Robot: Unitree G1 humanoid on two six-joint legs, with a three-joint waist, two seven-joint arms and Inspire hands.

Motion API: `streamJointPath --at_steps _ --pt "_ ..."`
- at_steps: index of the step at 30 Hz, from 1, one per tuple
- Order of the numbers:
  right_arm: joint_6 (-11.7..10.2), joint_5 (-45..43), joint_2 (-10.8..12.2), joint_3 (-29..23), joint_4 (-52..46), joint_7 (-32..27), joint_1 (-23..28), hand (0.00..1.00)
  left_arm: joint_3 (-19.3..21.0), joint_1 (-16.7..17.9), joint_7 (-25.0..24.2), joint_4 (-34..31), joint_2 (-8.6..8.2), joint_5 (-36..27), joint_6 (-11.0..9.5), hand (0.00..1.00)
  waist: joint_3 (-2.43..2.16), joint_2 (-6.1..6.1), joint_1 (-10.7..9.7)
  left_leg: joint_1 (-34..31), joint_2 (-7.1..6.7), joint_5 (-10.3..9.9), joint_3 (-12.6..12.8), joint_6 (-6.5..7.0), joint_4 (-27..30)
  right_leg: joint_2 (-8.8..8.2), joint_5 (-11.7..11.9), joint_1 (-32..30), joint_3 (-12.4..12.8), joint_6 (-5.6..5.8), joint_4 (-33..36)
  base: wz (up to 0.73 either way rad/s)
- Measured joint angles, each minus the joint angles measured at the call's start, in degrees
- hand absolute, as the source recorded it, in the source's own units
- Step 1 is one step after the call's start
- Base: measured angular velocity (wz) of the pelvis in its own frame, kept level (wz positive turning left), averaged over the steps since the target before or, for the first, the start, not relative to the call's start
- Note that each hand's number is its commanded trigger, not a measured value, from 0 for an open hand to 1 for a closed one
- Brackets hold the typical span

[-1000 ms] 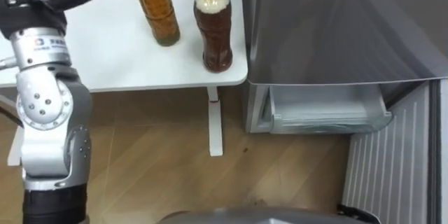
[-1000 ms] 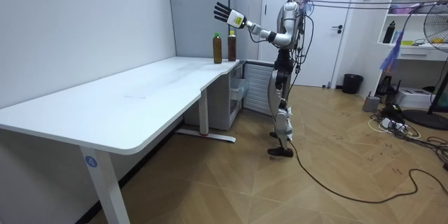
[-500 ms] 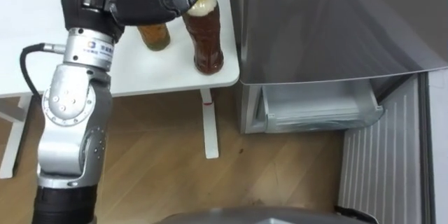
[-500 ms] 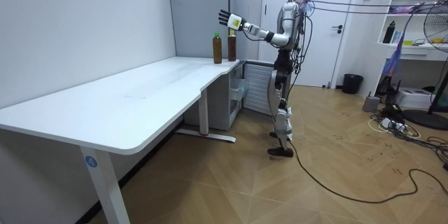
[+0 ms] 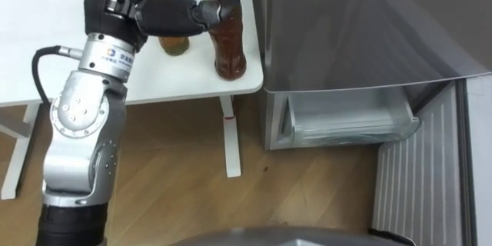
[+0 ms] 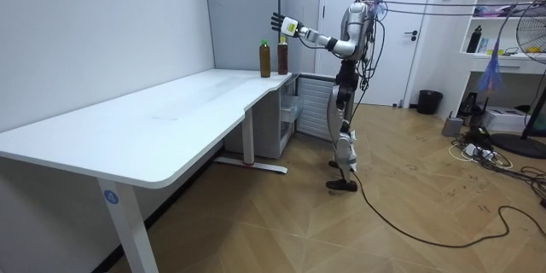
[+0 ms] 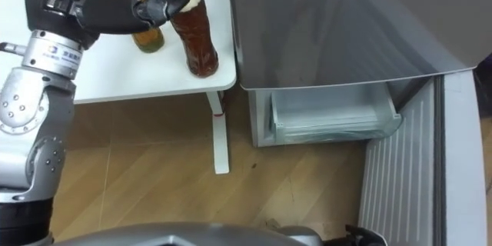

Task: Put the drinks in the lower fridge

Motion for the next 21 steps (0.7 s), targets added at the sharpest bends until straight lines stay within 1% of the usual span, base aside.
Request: streamJointPath --at_steps 4,5,7,8,10,12,14,15,16,18,21 --pt "0.0 0.0 0.0 0.0 0.0 -0.2 0.0 0.0 0.0 0.0 0.0 0.0 0.0 0.0 1.1 0.0 0.02 -0.03 0.0 0.0 0.0 0.0 0.0 0.0 0.0 0.0 0.0 0.0 0.0 0.0 0.0 0.0" --pt "0.0 0.0 0.0 0.0 0.0 -0.4 0.0 0.0 0.0 0.0 0.0 0.0 0.0 0.0 1.3 0.0 0.14 -0.21 0.0 0.0 0.0 0.0 0.0 0.0 0.0 0.0 0.0 0.0 0.0 0.0 -0.1 0.0" --pt "0.0 -0.1 0.1 0.0 0.0 -0.6 0.0 0.0 0.0 0.3 0.0 0.0 0.0 0.0 1.4 0.0 0.13 -0.19 0.0 -0.1 -0.01 0.0 0.0 0.0 -0.1 -0.01 0.0 0.0 0.0 0.0 -0.2 0.0" --pt "0.0 -0.1 0.1 0.0 0.0 -0.6 0.0 0.0 0.0 0.4 0.0 0.1 0.0 0.0 1.6 0.0 0.27 -0.42 0.1 -0.1 -0.01 0.0 0.0 0.0 -0.1 -0.01 0.0 0.0 0.0 0.0 -0.2 0.0" --pt "0.0 -0.9 0.1 0.0 0.0 -0.6 0.5 0.0 0.1 0.5 -0.1 1.2 0.0 -0.1 1.6 0.0 0.3 -0.47 0.2 0.0 0.0 0.0 0.3 0.0 -0.1 0.0 0.0 0.0 0.1 -0.01 -0.1 -0.03" --pt "0.0 -3.0 0.1 0.0 0.2 -0.8 0.6 0.0 0.1 0.8 -0.2 4.3 -0.03 0.0 1.6 0.0 0.26 -0.4 0.3 0.3 0.01 0.0 0.6 0.0 -0.1 0.02 0.0 0.1 0.6 -0.01 -0.1 -0.1" --pt "0.1 -4.1 0.1 0.0 0.4 -1.1 0.5 0.0 0.1 1.4 -0.4 6.0 -0.14 -0.1 1.9 0.0 0.28 -0.45 0.3 0.4 0.0 0.0 0.6 0.0 -0.1 0.04 0.0 0.0 0.8 -0.01 -0.1 -0.07" --pt "0.3 -4.5 0.1 0.0 0.8 -1.1 0.5 0.0 0.1 1.9 -0.6 6.3 -0.21 -0.2 2.1 0.0 0.19 -0.34 0.2 0.4 0.0 0.0 0.6 0.0 -0.1 0.03 0.0 0.0 0.9 -0.01 -0.1 -0.04" --pt "0.6 -4.8 0.2 0.0 0.8 -1.1 0.5 0.0 0.1 2.2 -0.7 6.3 -0.22 -0.3 2.1 0.0 0.3 -0.56 0.2 0.4 0.0 0.0 0.6 0.0 -0.1 0.04 0.0 0.0 1.0 -0.01 -0.1 0.0" --pt "1.9 -6.4 0.6 0.1 1.0 -1.1 0.5 0.0 0.1 2.5 -1.0 6.4 -0.24 -0.5 2.1 0.0 0.22 -0.66 0.3 0.3 -0.01 0.0 0.6 0.0 -0.1 0.03 0.0 -0.1 1.3 -0.02 -0.1 0.0" --pt "2.7 -7.8 0.9 0.8 1.6 -1.1 0.6 0.0 0.1 2.8 -1.2 6.8 -0.28 -0.9 2.1 0.0 0.12 -0.95 0.3 0.4 -0.01 0.0 0.6 0.0 -0.1 0.04 0.0 -0.1 1.3 -0.02 0.0 0.0"
